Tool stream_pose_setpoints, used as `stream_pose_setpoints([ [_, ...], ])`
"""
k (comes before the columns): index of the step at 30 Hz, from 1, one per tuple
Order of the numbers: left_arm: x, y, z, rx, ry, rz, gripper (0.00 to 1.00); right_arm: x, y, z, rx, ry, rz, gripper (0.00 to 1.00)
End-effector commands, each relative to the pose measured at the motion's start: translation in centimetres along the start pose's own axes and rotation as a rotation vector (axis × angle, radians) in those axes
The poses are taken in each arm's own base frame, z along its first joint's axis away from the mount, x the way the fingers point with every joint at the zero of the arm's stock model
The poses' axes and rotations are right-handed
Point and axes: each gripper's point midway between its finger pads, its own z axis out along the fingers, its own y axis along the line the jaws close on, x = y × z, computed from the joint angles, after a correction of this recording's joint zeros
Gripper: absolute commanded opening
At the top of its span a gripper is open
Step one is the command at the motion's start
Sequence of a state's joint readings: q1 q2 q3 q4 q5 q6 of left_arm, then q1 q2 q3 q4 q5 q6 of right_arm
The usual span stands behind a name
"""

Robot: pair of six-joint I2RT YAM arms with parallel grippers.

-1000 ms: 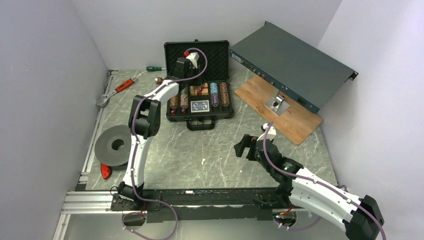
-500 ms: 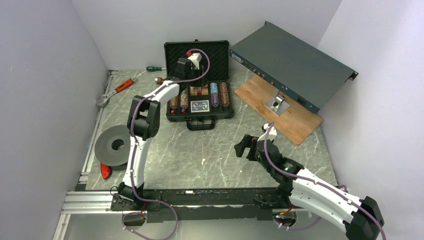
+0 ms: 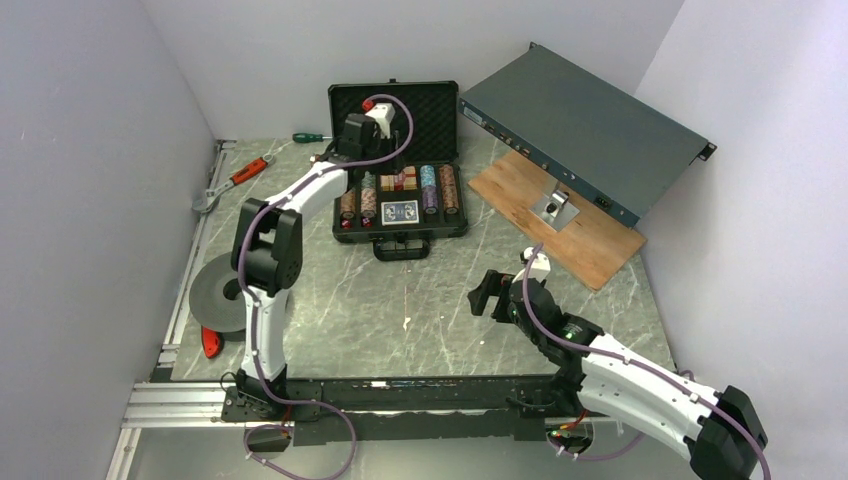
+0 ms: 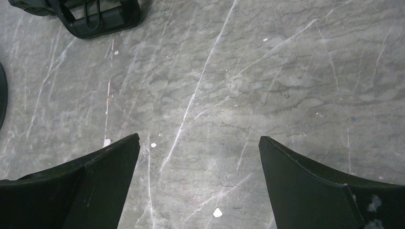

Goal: Pack up texas hold em set

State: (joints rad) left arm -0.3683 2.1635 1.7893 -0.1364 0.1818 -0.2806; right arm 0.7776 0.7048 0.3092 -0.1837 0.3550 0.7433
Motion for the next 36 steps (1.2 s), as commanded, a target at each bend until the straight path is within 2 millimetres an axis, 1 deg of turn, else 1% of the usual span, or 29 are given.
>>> stream_pose_setpoints([
  [1,-1.4,0.1,-2.9,-0.059,-0.057,-0.03,0.43,-0.6,1.0,0.2,-0.032,-0.017,0.016,0.99],
  [5,0.2,0.0,-3.1,-0.041,-0.028,-0.048,0.41,-0.4,0.9,0.3,-0.032,-0.011,0.016,0.99],
  [8,1.2,0.0,-2.7,-0.027,-0.004,-0.048,0.4,-0.3,0.9,0.3,-0.032,-0.009,0.018,0.99],
  [11,1.8,-0.1,-2.0,-0.016,0.02,-0.044,0.39,-0.2,0.9,0.4,-0.033,-0.005,0.02,0.99],
  [16,2.4,0.1,-1.4,-0.019,0.035,-0.049,0.36,0.1,0.7,0.4,-0.027,0.0,0.024,0.99],
  [20,3.1,0.0,-1.0,-0.017,0.054,-0.043,0.37,0.1,0.6,0.5,-0.026,0.001,0.022,0.99],
  [22,3.7,0.2,-0.6,-0.025,0.07,-0.039,0.37,0.2,0.6,0.5,-0.024,0.003,0.019,0.99],
  [30,5.0,0.8,0.2,-0.053,0.103,-0.04,0.37,0.4,0.4,0.5,-0.019,0.006,0.022,0.99],
  [33,5.2,0.9,0.4,-0.052,0.11,-0.044,0.37,0.5,0.3,0.6,-0.017,0.008,0.022,0.99],
  [36,4.9,0.6,0.6,-0.046,0.105,-0.04,0.37,0.6,0.2,0.6,-0.017,0.008,0.021,0.99],
])
